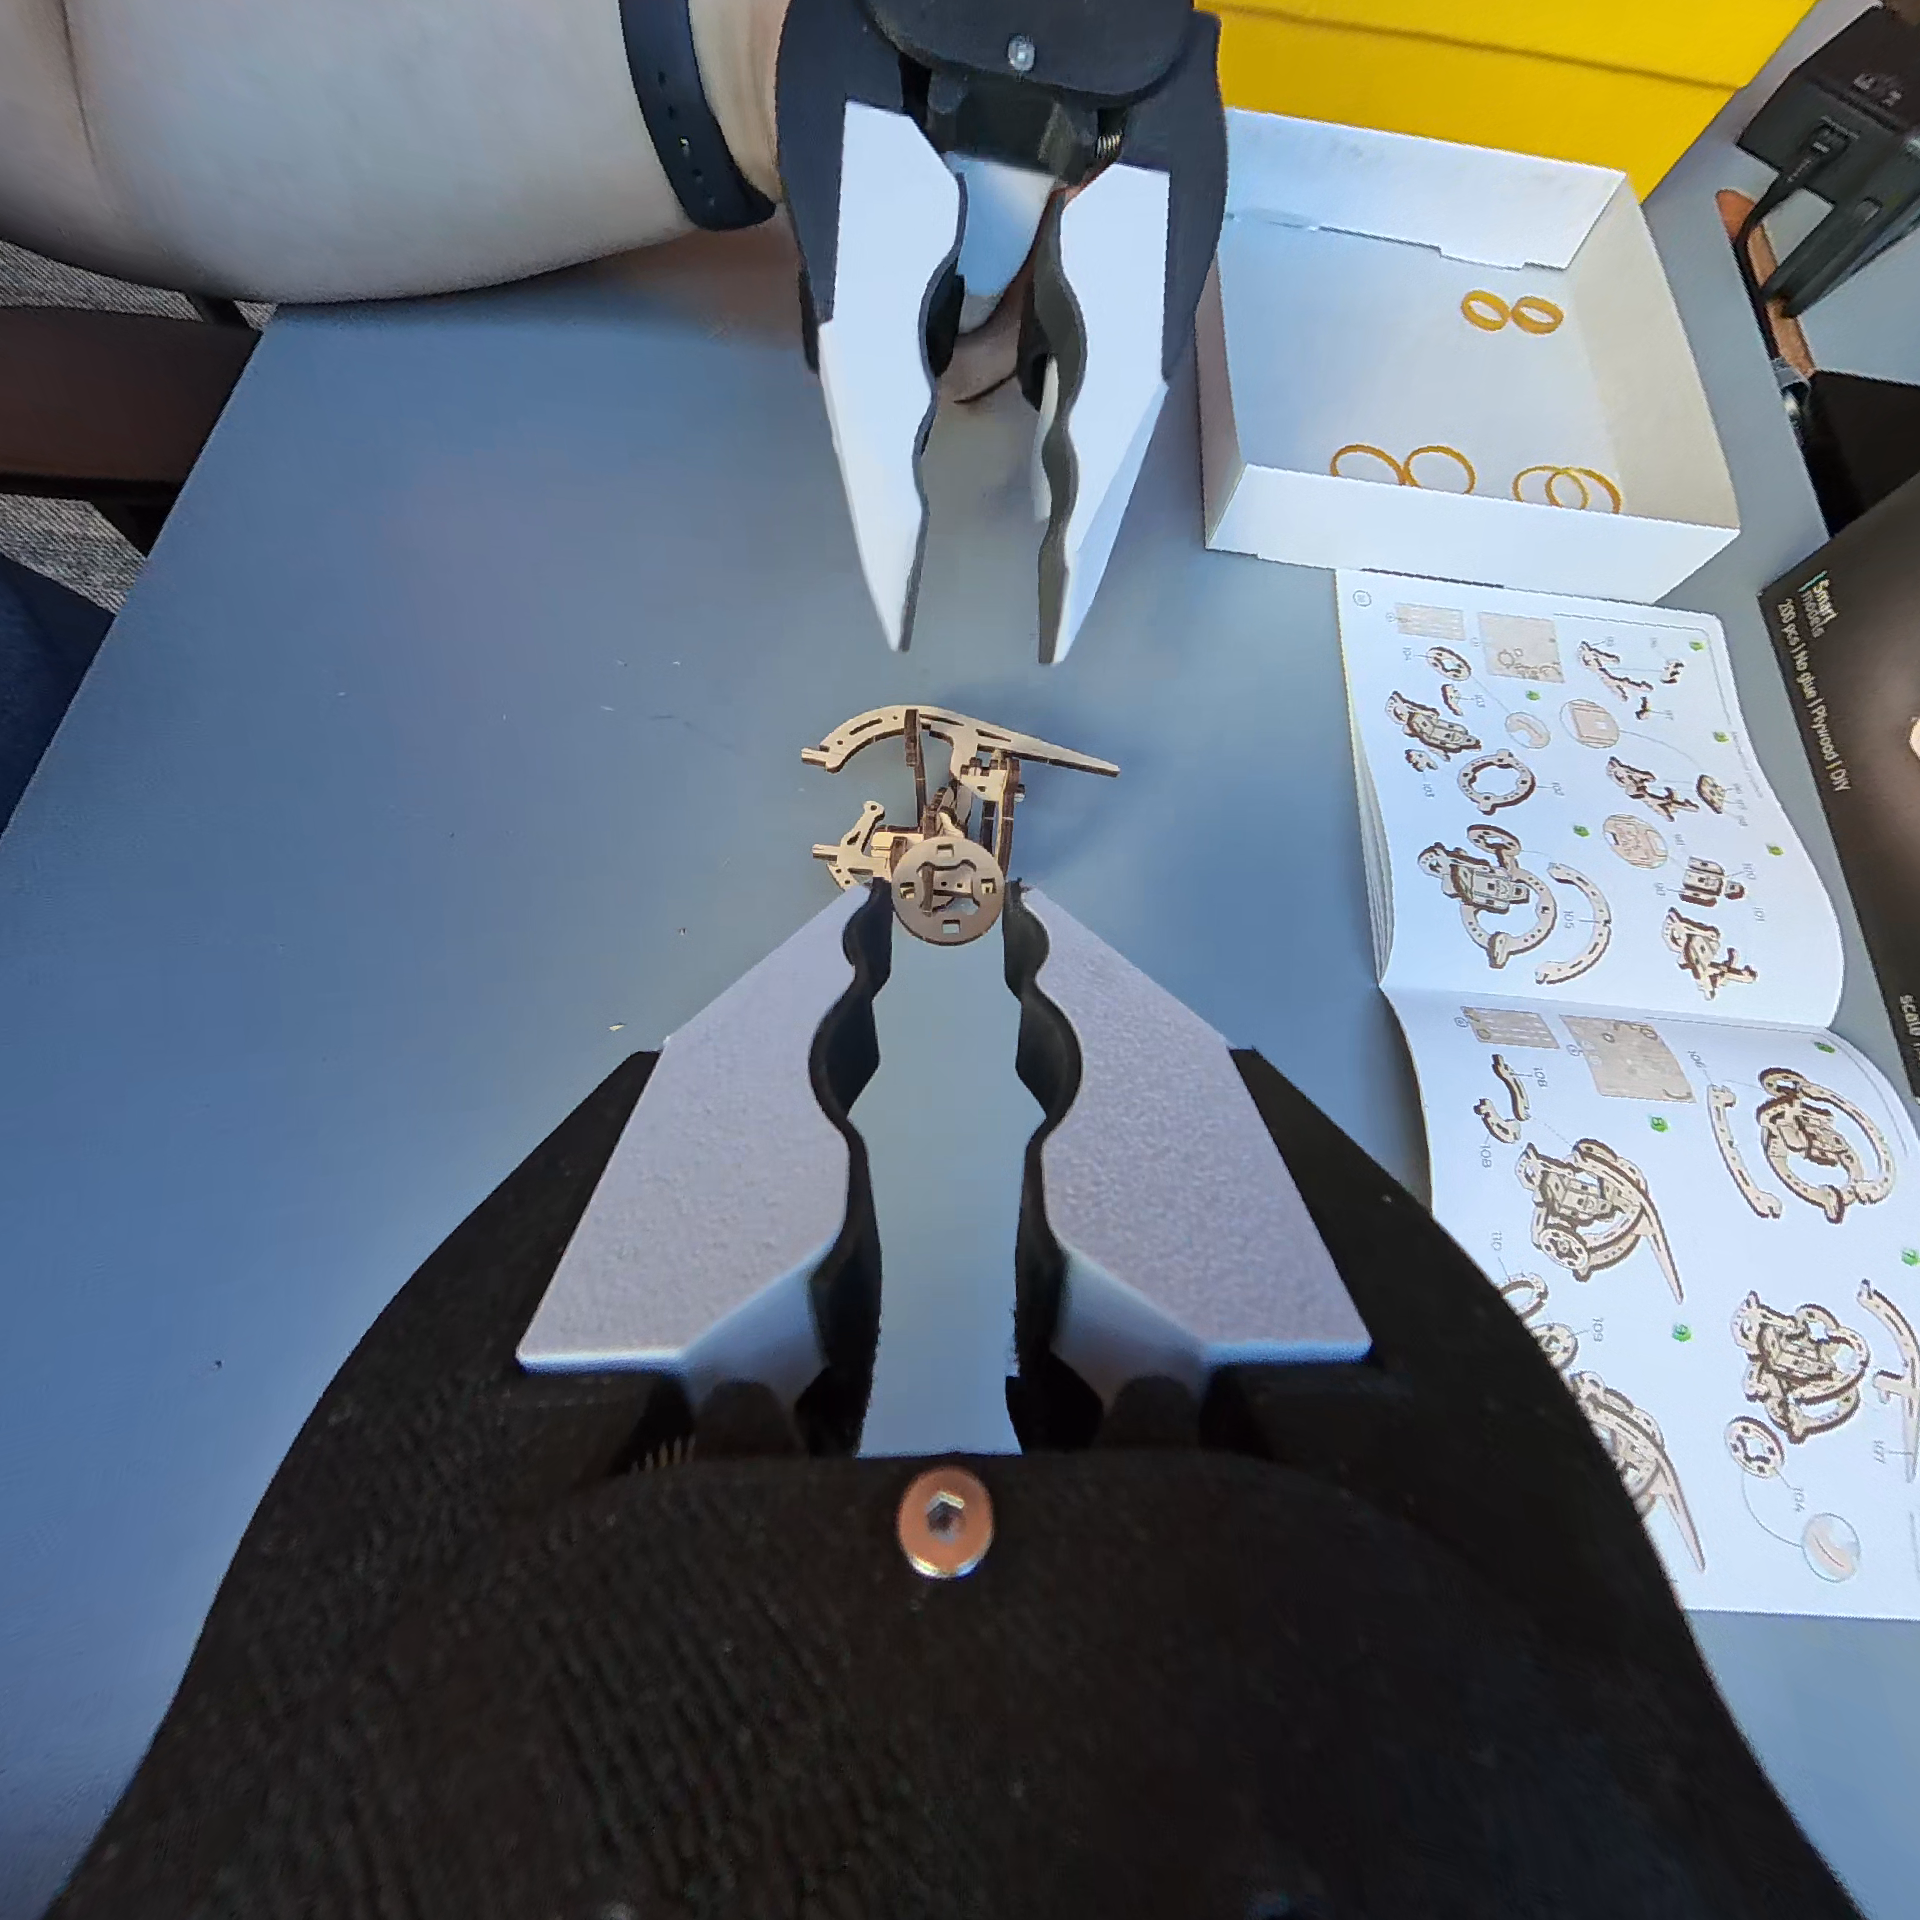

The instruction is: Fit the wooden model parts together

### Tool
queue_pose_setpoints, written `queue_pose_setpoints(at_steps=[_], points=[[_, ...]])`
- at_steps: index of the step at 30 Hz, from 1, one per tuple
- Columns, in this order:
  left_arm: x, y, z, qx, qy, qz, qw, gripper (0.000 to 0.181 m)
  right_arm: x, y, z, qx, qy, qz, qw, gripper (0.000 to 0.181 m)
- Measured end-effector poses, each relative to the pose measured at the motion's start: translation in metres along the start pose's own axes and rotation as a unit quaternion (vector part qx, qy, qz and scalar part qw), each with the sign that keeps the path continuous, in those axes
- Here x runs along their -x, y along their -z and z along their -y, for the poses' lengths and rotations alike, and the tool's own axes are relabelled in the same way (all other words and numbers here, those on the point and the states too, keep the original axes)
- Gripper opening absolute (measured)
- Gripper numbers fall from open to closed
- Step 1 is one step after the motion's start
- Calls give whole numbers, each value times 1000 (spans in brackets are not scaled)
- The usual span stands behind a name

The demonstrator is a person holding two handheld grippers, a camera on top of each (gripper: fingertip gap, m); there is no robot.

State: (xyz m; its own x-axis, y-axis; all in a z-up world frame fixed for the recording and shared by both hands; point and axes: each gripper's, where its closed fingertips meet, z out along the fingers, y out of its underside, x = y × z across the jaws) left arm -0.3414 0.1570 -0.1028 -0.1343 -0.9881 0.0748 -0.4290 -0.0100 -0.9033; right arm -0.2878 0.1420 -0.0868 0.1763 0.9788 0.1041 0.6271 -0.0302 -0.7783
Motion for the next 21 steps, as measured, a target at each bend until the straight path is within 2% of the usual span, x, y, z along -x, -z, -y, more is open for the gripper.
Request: queue_pose_setpoints(at_steps=[5,11,16,21], points=[[3,11,7,-28,9,0,1000,32,0,0,0,0,1,0,1000,20],[3,8,2,-21,18,-5,1000,35,0,-1,-4,12,1,0,1000,20],[5,9,3,-21,18,1,1000,35,-5,11,-37,83,-26,3,996,20],[6,10,3,-23,26,2,999,37,-27,39,-67,118,-71,-36,990,20]])
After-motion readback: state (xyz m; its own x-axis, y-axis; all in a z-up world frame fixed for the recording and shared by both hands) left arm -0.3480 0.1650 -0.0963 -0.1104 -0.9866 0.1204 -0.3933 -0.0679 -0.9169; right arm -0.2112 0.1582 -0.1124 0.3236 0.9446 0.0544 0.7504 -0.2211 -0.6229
